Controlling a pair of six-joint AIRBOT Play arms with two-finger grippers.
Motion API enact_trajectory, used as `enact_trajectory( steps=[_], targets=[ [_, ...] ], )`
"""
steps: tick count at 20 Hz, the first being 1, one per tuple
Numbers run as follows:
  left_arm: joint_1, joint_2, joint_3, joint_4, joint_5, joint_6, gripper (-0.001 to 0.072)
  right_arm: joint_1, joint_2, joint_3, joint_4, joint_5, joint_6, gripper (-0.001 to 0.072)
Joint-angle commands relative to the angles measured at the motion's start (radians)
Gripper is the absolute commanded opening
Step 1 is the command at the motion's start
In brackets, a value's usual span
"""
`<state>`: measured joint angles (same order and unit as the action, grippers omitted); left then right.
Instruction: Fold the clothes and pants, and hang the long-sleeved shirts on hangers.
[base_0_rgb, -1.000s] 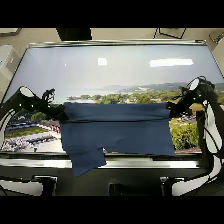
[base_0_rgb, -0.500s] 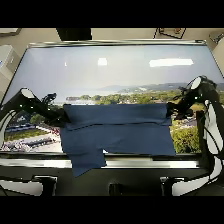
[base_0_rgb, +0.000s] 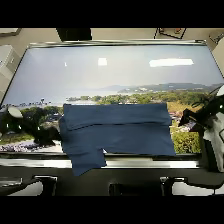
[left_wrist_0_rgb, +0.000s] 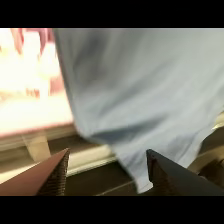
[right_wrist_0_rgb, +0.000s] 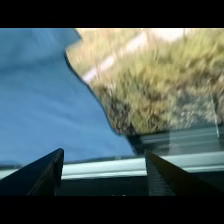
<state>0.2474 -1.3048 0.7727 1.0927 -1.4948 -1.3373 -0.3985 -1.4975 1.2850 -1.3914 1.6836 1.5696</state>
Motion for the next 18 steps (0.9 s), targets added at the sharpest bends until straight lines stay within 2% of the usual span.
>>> enact_trajectory(
  steps=[1,3,6,10,12,13,14,15,17,18],
  targets=[
    [0.003,0.111,-0.274,-0.11,0.128,0.1,0.0489,-0.016,0.053,-0.12,0.032,-0.005,-0.014,0.0597],
    [-0.023,0.113,-0.32,-0.176,0.167,0.119,0.0488,-0.016,0.059,-0.126,0.053,0.006,-0.015,0.0597],
    [-0.1,0.112,-0.336,-0.186,0.207,0.115,0.0488,-0.016,0.068,-0.126,0.056,0.011,-0.018,0.059],
    [-0.162,0.111,-0.336,-0.187,0.249,0.069,0.0482,-0.016,0.072,-0.13,0.053,0.005,-0.024,0.0589],
    [-0.18,0.111,-0.338,-0.186,0.255,0.049,0.0375,-0.016,0.076,-0.16,0.052,-0.011,-0.024,0.0589],
    [-0.188,0.111,-0.341,-0.175,0.254,0.041,0.0296,-0.016,0.078,-0.188,0.045,-0.025,-0.023,0.0589],
    [-0.189,0.111,-0.346,-0.15,0.249,0.021,0.0177,-0.016,0.077,-0.224,0.039,-0.044,-0.023,0.059],
    [-0.188,0.111,-0.349,-0.137,0.237,0.017,0.0101,-0.016,0.077,-0.26,0.036,-0.066,-0.025,0.059],
    [-0.188,0.111,-0.349,-0.13,0.209,0.025,0.0023,-0.016,0.077,-0.339,0.037,-0.116,-0.039,0.0602],
    [-0.188,0.112,-0.349,-0.13,0.204,0.028,0.0023,-0.016,0.077,-0.379,0.037,-0.144,-0.042,0.061]
  ],
)
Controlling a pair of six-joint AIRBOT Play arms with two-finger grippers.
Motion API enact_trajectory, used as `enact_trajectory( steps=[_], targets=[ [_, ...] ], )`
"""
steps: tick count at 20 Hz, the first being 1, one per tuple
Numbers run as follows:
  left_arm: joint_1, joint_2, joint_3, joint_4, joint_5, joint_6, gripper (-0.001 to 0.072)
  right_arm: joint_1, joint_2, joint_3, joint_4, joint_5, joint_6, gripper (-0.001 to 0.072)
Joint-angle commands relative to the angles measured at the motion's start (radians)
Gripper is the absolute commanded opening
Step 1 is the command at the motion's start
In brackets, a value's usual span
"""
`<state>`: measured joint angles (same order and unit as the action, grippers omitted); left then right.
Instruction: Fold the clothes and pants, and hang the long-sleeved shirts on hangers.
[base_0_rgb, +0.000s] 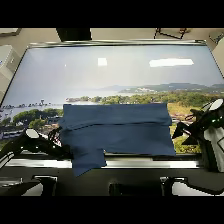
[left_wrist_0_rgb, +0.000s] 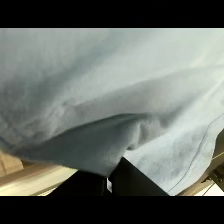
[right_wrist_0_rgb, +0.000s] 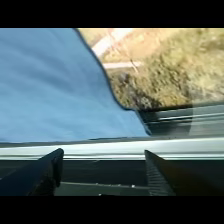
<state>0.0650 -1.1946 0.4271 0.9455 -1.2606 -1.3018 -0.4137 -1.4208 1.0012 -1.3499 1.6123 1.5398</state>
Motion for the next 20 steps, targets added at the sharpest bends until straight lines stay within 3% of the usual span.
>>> enact_trajectory(
  steps=[1,7,8,9,11,15,20],
  targets=[
    [-0.006,0.003,-0.003,0.017,-0.031,-0.008,0.0022,0.0,0.0,-0.127,-0.003,-0.099,-0.021,0.0611],
    [0.005,0.005,-0.001,0.027,-0.031,-0.007,0.0022,0.0,-0.023,-0.209,0.057,-0.174,-0.061,0.0606],
    [0.013,0.005,-0.001,0.028,-0.031,-0.007,0.0022,0.0,-0.03,-0.209,0.07,-0.172,-0.062,0.0556],
    [0.024,0.006,0.0,0.028,-0.031,-0.007,0.0022,0.0,-0.03,-0.209,0.084,-0.172,-0.064,0.0405],
    [0.053,0.015,0.023,0.038,-0.032,-0.005,0.0022,0.0,-0.029,-0.207,0.114,-0.151,-0.087,0.0039],
    [0.116,0.048,0.221,0.051,-0.079,-0.006,0.0021,0.0,-0.002,-0.102,0.137,-0.089,-0.126,0.0041],
    [0.086,-0.047,0.544,0.052,0.033,-0.052,0.002,0.05,-0.033,0.191,0.178,-0.182,-0.022,0.0039]
  ],
)
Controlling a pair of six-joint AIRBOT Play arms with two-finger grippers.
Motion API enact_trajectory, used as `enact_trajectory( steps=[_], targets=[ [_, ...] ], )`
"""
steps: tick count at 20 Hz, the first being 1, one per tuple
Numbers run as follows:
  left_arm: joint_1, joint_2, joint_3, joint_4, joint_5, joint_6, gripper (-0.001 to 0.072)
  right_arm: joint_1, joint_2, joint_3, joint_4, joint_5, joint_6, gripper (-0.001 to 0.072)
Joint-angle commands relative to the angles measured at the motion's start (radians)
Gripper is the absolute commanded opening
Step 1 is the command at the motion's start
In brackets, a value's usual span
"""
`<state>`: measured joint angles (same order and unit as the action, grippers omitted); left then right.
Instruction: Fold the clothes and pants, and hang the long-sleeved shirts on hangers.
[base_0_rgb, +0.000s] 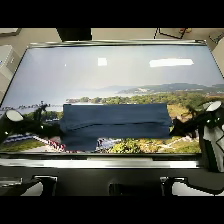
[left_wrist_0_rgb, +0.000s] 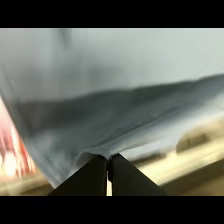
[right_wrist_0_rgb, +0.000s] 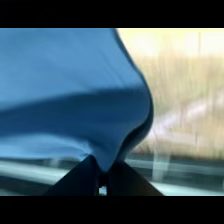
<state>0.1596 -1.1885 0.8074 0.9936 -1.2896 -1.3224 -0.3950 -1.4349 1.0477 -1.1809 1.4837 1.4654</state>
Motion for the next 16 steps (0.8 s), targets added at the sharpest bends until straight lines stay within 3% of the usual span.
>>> enact_trajectory(
  steps=[1,4,7,11,12,13,14,15,16],
  targets=[
    [-0.019,-0.104,0.227,0.002,0.064,-0.032,0.002,0.056,-0.05,0.204,0.006,-0.074,0.073,0.004],
    [-0.051,-0.262,0.408,0.001,0.064,-0.033,0.002,0.116,-0.169,0.34,-0.029,-0.126,0.137,0.0041],
    [-0.064,-0.414,0.537,0.001,0.054,-0.087,0.002,0.149,-0.282,0.421,-0.012,-0.163,0.154,0.0042],
    [-0.064,-0.536,0.566,0.001,-0.002,-0.092,0.0024,0.163,-0.354,0.425,0.032,-0.196,0.177,0.0044],
    [-0.063,-0.544,0.566,0.001,-0.01,-0.092,0.0066,0.161,-0.357,0.425,0.032,-0.197,0.176,0.008],
    [-0.058,-0.545,0.567,0.001,-0.011,-0.092,0.0224,0.155,-0.355,0.43,0.025,-0.187,0.175,0.0224],
    [-0.05,-0.541,0.575,0.001,-0.019,-0.092,0.0391,0.148,-0.354,0.449,0.012,-0.151,0.164,0.0413],
    [-0.039,-0.537,0.592,0.001,-0.04,-0.092,0.0468,0.13,-0.352,0.475,-0.01,-0.106,0.148,0.0627],
    [-0.024,-0.533,0.619,0.0,-0.074,-0.092,0.0468,0.102,-0.351,0.492,-0.032,-0.075,0.141,0.0704]
  ],
)
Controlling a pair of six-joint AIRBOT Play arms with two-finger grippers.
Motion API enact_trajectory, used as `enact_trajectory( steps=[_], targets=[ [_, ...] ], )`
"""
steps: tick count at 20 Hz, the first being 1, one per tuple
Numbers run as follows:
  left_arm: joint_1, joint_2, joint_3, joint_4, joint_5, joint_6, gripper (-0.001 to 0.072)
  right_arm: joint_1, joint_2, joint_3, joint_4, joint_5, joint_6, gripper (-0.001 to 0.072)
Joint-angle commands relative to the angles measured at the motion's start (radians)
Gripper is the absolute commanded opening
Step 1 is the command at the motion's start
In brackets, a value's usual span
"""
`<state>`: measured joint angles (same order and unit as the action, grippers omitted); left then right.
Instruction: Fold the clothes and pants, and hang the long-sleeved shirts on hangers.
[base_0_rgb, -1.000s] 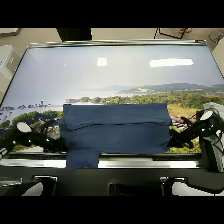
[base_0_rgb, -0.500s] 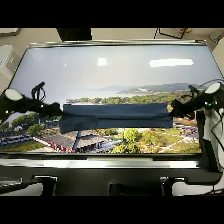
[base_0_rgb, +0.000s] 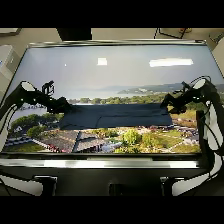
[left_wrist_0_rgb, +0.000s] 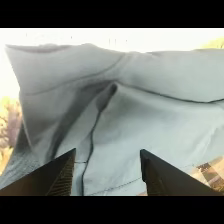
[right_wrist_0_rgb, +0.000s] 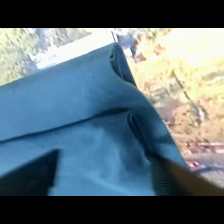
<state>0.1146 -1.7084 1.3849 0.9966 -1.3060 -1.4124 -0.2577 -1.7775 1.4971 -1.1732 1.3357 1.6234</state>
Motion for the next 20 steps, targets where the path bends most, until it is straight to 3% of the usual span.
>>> enact_trajectory(
  steps=[1,11,12,14,15,16,17,18,19,20],
  targets=[
    [0.033,-0.006,0.068,-0.003,-0.09,-0.002,0.0467,-0.066,-0.009,0.046,-0.047,0.089,-0.015,0.0707],
    [-0.008,0.117,0.102,-0.104,-0.105,0.017,0.0465,-0.092,-0.143,0.044,0.176,0.13,-0.075,0.0685],
    [-0.027,0.121,0.102,-0.105,-0.095,0.017,0.0465,-0.08,-0.148,0.044,0.18,0.126,-0.073,0.0592],
    [-0.071,0.123,0.102,-0.105,-0.068,0.017,0.0464,-0.063,-0.144,0.047,0.202,0.135,-0.087,0.0117],
    [-0.098,0.123,0.101,-0.105,-0.04,0.017,0.0459,-0.062,-0.134,0.051,0.235,0.162,-0.106,0.0043],
    [-0.131,0.122,0.1,-0.105,0.008,0.017,0.0409,-0.062,-0.113,0.057,0.28,0.188,-0.141,0.0041],
    [-0.169,0.119,0.098,-0.105,0.074,0.017,0.028,-0.062,-0.079,0.061,0.317,0.202,-0.158,0.0041],
    [-0.219,0.113,0.097,-0.105,0.158,0.017,0.0107,-0.061,-0.039,0.061,0.356,0.212,-0.163,0.004],
    [-0.272,0.104,0.091,-0.105,0.244,0.017,0.0024,-0.06,0.008,0.061,0.386,0.22,-0.162,0.004],
    [-0.333,0.086,0.083,-0.109,0.332,0.01,0.0024,-0.054,0.063,0.061,0.404,0.232,-0.162,0.004]
  ],
)
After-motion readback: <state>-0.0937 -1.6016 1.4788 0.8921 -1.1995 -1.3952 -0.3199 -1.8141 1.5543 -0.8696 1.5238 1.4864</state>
